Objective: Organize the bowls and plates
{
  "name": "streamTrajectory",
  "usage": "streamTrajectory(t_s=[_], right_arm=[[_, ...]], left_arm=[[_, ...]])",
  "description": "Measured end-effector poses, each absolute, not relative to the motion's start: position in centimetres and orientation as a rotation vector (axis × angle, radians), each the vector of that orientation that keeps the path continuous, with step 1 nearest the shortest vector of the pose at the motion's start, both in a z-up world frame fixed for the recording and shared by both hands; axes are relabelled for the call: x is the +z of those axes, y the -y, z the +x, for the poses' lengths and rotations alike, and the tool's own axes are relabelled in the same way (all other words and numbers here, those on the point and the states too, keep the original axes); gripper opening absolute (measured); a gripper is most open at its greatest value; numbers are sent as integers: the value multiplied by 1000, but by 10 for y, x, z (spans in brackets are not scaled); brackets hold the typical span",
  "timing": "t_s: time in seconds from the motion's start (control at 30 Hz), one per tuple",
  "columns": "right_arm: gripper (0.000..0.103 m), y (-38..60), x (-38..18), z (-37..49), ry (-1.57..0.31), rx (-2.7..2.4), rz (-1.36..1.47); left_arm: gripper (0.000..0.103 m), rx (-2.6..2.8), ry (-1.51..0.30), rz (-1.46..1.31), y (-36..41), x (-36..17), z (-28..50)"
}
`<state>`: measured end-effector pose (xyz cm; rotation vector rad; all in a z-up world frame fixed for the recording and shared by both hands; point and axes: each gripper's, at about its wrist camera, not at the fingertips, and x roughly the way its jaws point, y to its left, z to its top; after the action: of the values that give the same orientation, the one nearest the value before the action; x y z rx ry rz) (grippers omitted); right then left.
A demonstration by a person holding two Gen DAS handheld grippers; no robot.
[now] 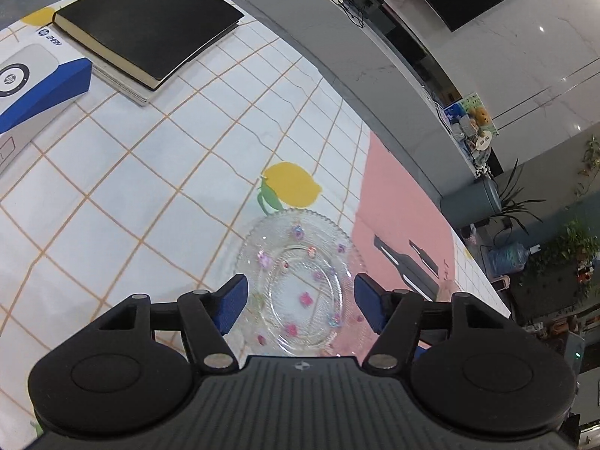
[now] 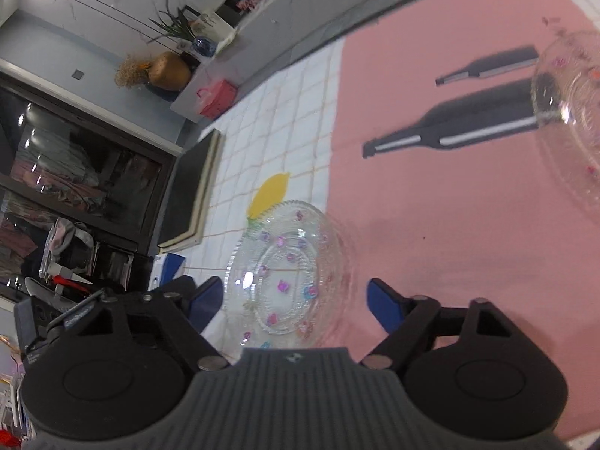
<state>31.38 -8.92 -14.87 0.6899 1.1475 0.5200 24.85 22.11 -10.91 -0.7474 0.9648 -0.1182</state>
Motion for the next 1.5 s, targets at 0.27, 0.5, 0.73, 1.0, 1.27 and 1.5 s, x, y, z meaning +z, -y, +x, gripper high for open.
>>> streamTrajectory(t_s=[0.27,0.5,0.73,1.0,1.27,1.5], right_arm=[[41,78,-165,329,-1174,556,595],[37,89,-182,334,-1174,584,730],[11,114,-212,336,-1212,527,1005],[11,111,-215,337,-1227,525,1066],[5,108,-214,335,-1220,564,1017],[9,101,-201,328,-1092,624,836]], left_arm=[[66,-116,-1017,-834,-228,-140,259],[56,-160,-966,-959,-239,-154,258],[46,-165,-911,-1113,-247,-173,253],[46,-203,-889,-1127,-236,-179,257],[10,-194,-876,-1168,-233,-193,255],[9,-187,-849,-1133,-231,-186,252]])
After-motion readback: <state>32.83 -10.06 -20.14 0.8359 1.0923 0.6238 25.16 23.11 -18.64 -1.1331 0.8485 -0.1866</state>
